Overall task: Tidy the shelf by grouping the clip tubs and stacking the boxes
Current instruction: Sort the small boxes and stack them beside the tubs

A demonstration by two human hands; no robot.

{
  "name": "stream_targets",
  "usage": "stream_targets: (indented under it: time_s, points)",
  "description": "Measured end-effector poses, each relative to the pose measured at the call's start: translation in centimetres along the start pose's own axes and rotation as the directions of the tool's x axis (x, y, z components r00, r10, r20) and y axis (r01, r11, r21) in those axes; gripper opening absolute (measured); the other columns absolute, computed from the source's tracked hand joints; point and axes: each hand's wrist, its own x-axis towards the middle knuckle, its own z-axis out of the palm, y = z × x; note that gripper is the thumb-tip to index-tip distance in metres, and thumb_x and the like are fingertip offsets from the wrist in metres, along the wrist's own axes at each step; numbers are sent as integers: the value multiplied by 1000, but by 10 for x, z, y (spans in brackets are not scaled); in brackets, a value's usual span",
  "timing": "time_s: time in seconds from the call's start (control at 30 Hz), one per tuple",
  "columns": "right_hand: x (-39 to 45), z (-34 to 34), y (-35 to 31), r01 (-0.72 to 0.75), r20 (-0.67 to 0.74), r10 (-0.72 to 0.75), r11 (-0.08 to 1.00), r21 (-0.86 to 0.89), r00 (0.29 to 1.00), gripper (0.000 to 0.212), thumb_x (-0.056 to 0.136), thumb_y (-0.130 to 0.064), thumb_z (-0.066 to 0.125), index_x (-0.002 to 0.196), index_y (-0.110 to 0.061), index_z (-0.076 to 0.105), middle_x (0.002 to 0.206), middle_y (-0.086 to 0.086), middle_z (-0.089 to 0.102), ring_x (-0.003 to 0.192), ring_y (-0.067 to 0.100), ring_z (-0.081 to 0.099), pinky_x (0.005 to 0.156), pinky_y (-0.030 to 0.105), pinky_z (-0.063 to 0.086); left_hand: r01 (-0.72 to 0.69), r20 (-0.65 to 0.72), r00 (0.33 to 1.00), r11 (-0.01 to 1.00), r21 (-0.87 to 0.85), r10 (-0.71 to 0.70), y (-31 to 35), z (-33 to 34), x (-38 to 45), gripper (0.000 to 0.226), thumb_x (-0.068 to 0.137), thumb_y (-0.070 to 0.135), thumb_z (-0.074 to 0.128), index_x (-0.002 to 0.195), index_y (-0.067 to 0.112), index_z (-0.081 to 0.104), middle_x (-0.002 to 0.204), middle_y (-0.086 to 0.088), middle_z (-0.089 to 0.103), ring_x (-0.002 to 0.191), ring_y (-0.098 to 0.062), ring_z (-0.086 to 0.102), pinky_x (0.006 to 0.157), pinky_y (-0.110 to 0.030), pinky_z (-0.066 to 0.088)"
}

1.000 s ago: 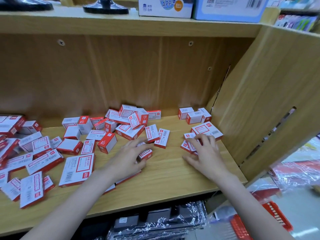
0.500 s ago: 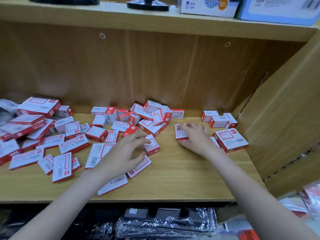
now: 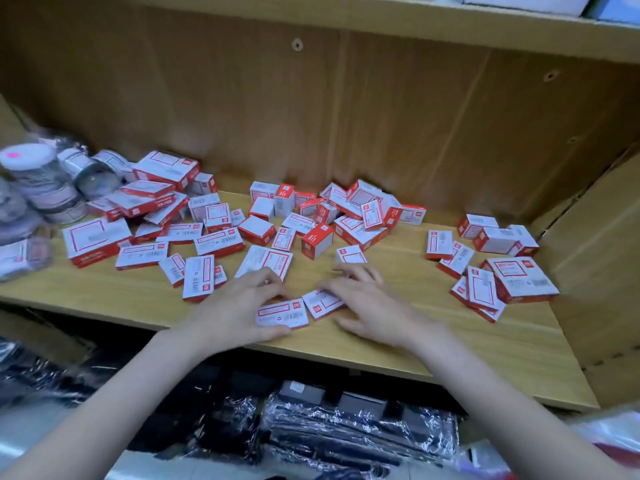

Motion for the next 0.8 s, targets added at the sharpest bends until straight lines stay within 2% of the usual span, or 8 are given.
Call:
stream_targets:
  time_s: [0.1,0.2,0.3,0.43,0.5,0.6,0.7,0.8]
  points:
    - [-24,-2,12,33,-149,-29,999,26,988,31,77,-37,52,106,-25,52,101,-8,62,109,15,37,91,29,26,-3,5,1000,1000,14,3,-1,2,-2,72,64,69,39,115,24,60,112,9,46,100,-8,49,84,-33,47]
    - [-54,-18,41,-232,-323,270,961,152,907,25,76,-29,64,96,-17,56,89,-24,51,100,18,40,83,30,36,-28,14,1000,997,68,27,7,9,3,73,65,67,33,117,23,58,113,8,49,105,-11,49,82,-25,43]
    - [-64,-26,80,-570,-377,555,817,82,742,21,77,-19,71,89,-7,60,91,4,67,101,32,43,85,39,37,-107,47,994,991,83,103,25,21,22,70,70,61,30,121,19,54,115,2,50,110,-16,46,89,-29,42]
    - [-54,-30,98,-651,-376,608,759,16,699,17,86,-15,60,98,-6,68,118,18,59,114,39,39,98,41,31,-286,34,958,952,106,284,53,41,59,40,81,33,42,113,16,60,107,-6,58,101,-26,55,84,-36,48]
    - [-50,-39,82,-546,-376,558,824,150,739,21,89,-18,58,105,-9,67,119,13,59,114,33,43,96,30,28,-363,-9,931,925,110,366,61,51,71,33,82,26,46,108,16,63,108,-5,61,101,-26,58,86,-36,48]
    - [-49,-35,38,-270,-211,341,913,306,916,32,85,-37,56,108,-16,64,106,-3,63,100,9,47,86,18,30,-324,-181,929,946,28,323,63,52,74,31,84,32,46,109,19,61,115,-3,59,110,-16,46,92,-28,30]
    - [-51,-12,21,-180,-103,205,961,211,973,28,80,-39,64,99,-20,61,103,-6,57,96,7,43,85,26,38,-198,-360,916,980,-23,177,50,41,75,32,85,29,42,103,13,63,111,-5,59,106,-14,44,89,-31,30]
    - [-58,-16,41,-246,-47,253,962,117,966,17,79,-17,64,95,-15,59,107,0,55,100,17,45,84,38,45,-54,-412,907,995,81,83,33,31,82,36,82,27,42,110,12,61,116,-11,57,111,-23,44,93,-39,31]
